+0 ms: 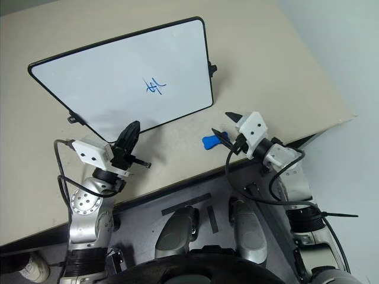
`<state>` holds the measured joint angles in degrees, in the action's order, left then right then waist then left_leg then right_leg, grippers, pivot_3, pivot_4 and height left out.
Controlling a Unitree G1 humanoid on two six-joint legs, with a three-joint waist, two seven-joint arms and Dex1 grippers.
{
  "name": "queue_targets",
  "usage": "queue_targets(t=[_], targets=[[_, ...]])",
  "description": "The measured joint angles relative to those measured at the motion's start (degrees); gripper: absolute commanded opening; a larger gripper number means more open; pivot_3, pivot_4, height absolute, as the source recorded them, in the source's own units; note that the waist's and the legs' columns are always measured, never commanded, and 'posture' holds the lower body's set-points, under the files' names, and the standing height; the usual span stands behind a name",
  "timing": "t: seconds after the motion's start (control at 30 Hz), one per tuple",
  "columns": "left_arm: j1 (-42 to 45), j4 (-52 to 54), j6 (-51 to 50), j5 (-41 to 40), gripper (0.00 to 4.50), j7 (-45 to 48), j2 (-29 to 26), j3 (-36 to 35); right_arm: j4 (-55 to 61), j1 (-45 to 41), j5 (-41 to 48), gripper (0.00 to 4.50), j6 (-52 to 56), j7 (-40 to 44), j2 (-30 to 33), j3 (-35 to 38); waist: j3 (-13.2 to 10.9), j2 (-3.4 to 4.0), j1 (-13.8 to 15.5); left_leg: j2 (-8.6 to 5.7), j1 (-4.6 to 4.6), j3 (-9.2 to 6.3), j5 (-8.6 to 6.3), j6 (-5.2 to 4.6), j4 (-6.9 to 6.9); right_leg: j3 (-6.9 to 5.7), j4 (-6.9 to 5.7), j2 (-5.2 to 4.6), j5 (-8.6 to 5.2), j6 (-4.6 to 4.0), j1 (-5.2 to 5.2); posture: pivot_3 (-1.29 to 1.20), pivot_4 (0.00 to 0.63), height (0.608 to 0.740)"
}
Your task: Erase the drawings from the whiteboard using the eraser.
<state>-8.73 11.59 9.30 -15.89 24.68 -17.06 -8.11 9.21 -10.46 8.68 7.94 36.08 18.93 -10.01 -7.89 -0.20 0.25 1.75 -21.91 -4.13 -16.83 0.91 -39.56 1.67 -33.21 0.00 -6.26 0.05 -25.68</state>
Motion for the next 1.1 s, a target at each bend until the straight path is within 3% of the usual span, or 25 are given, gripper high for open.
queue_targets(t=[0.4, 1.1], targets=[[1.6, -0.4, -0.2, 0.1, 0.00, -0.4, 1.2, 0.2, 0.5, -1.0, -1.1, 3.06, 0.2, 2.6, 3.9, -0.4, 0.0, 0.00, 0.0, 0.00, -0.01, 0.01, -0.03, 0.02, -0.01, 0.00, 0.00, 0.00, 0.00, 0.00, 0.00, 0.00, 0.150, 0.740], [-9.9, 5.0, 2.0, 3.1, 0.00, -5.0, 6.3, 2.5, 2.3, -3.9, 0.6, 3.06, 5.1, 17.8, 13.7, -4.5, 0.0, 0.00, 0.0, 0.01, 0.00, 0.00, -0.03, 0.03, -0.13, 0.03, 0.00, 0.11, -0.29, 0.46, 0.07, 0.00, 0.150, 0.740]])
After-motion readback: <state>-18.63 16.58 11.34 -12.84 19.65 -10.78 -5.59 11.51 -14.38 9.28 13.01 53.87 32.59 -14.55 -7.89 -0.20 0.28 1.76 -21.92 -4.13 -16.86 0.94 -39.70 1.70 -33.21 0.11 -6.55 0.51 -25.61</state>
